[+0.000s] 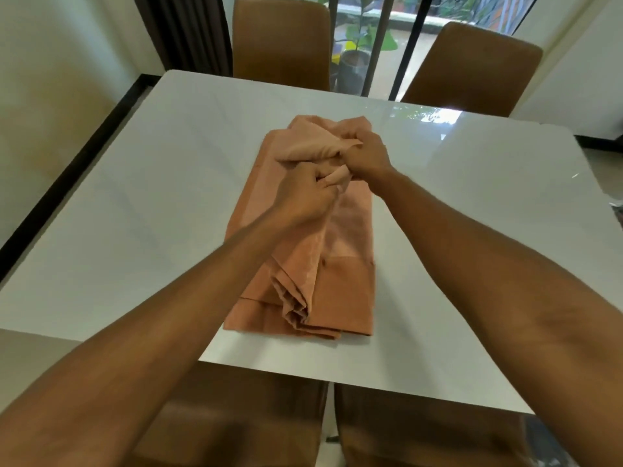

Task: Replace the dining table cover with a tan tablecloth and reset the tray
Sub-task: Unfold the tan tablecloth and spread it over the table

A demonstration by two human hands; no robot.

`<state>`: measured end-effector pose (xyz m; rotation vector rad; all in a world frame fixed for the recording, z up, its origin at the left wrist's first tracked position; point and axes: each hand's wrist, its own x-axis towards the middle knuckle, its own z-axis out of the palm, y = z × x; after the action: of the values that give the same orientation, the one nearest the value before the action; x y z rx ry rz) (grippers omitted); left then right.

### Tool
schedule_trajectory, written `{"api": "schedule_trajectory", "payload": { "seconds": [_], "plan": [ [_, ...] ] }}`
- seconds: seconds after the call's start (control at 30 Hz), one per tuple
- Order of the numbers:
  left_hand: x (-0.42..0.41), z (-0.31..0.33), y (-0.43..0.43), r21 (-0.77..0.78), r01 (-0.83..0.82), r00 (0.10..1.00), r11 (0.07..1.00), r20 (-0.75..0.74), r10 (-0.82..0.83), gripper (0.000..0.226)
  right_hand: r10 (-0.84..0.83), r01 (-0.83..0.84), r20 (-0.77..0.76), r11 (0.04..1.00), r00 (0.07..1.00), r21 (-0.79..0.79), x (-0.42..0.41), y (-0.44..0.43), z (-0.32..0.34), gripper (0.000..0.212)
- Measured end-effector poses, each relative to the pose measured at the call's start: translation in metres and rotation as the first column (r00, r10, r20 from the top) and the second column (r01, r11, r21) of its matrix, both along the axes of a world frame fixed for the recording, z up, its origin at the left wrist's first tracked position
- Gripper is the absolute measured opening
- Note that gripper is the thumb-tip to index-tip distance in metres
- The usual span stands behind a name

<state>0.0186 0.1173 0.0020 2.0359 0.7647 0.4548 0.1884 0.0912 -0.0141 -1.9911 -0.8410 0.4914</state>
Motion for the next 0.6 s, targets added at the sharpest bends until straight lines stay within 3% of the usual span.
{"api": "schedule_trajectory", "payload": {
  "seconds": [0.07, 0.2, 0.37, 0.43, 0.47, 0.5, 0.57, 0.6],
  "plan": [
    [0.023, 0.009, -0.021, -0.003, 0.024, 1.000, 1.000, 0.006, -0.024, 0.046, -0.084, 0.087, -0.043, 0.993, 0.996, 0.078, 0.014, -0.024, 0.007, 0.018],
    [0.073, 0.031, -0.075, 0.011, 0.050, 0.997, 0.999, 0.055, -0.051, 0.026, -0.212, 0.261, -0.257, 0.950, 0.943, 0.173, 0.058, -0.078, 0.021, 0.033],
    [0.127, 0.043, -0.153, -0.123, 0.152, 0.971, 0.981, 0.203, -0.125, 0.017, -0.320, 0.457, -0.455, 0.859, 0.831, 0.230, 0.117, -0.172, 0.019, 0.029],
    [0.143, 0.032, -0.176, -0.257, 0.224, 0.964, 0.940, 0.201, -0.174, 0.008, -0.430, 0.561, -0.481, 0.812, 0.764, 0.164, 0.140, -0.213, -0.001, 0.027],
    [0.148, 0.023, -0.182, -0.292, 0.232, 0.967, 0.928, 0.169, -0.188, 0.013, -0.499, 0.620, -0.499, 0.778, 0.709, 0.103, 0.151, -0.234, -0.015, 0.024],
    [0.148, 0.012, -0.186, -0.268, 0.222, 0.974, 0.937, 0.111, -0.199, 0.018, -0.562, 0.668, -0.518, 0.744, 0.644, 0.024, 0.158, -0.253, -0.029, 0.019],
    [0.143, -0.014, -0.185, -0.078, 0.192, 0.979, 0.978, -0.050, -0.197, 0.022, -0.663, 0.713, -0.521, 0.687, 0.537, -0.138, 0.164, -0.289, -0.053, 0.010],
    [0.135, -0.028, -0.180, 0.016, 0.171, 0.978, 0.985, -0.127, -0.167, 0.025, -0.696, 0.716, -0.468, 0.677, 0.544, -0.173, 0.164, -0.300, -0.064, 0.011]
  ]
}}
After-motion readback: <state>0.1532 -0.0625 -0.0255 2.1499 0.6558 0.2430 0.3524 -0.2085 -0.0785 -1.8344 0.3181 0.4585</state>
